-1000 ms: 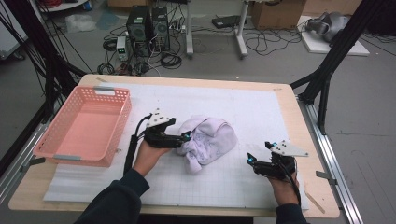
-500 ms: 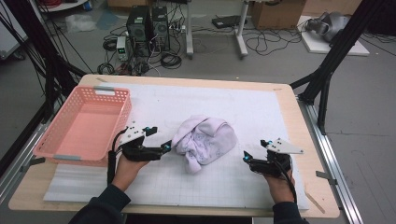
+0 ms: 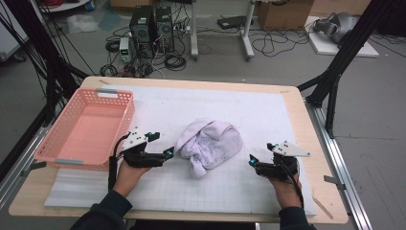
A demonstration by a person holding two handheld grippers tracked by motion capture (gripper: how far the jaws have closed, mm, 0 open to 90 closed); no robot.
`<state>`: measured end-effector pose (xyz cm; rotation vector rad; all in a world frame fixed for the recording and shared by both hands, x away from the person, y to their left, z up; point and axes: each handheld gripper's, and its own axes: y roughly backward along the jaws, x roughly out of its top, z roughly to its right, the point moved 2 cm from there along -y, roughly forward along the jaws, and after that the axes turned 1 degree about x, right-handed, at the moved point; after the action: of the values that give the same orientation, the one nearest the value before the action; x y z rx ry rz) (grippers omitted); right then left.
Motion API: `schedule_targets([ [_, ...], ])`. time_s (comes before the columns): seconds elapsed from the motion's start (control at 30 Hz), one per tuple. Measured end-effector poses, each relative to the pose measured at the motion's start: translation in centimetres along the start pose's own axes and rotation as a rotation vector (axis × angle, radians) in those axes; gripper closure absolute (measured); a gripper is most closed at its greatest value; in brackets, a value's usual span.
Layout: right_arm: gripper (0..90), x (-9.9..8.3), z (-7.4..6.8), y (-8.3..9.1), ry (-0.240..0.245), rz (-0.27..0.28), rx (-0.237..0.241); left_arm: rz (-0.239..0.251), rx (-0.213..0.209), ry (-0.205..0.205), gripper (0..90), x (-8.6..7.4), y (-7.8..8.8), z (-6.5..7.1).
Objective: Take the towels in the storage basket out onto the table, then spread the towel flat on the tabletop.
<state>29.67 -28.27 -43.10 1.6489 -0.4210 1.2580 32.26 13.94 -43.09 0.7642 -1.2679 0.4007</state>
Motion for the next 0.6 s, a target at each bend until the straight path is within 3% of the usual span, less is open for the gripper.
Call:
schedule_targets([
  [0.13, 18.6, 0.1, -0.11, 0.15, 0.008, 0.008, 0.002, 0.004, 0.011, 0.017, 18.7, -0.1, 0.19, -0.43],
  [0.37, 18.6, 0.19, -0.4, 0.33, 0.007, 0.002, 0.0, 0.001, 0.009, 0.01, 18.7, -0.22, 0.25, -0.4],
  [0.6, 19.0, 0.74, -0.93, 0.64, 0.001, 0.017, 0.018, 0.004, -0.016, 0.027, 20.4, -0.15, 0.65, -0.56],
])
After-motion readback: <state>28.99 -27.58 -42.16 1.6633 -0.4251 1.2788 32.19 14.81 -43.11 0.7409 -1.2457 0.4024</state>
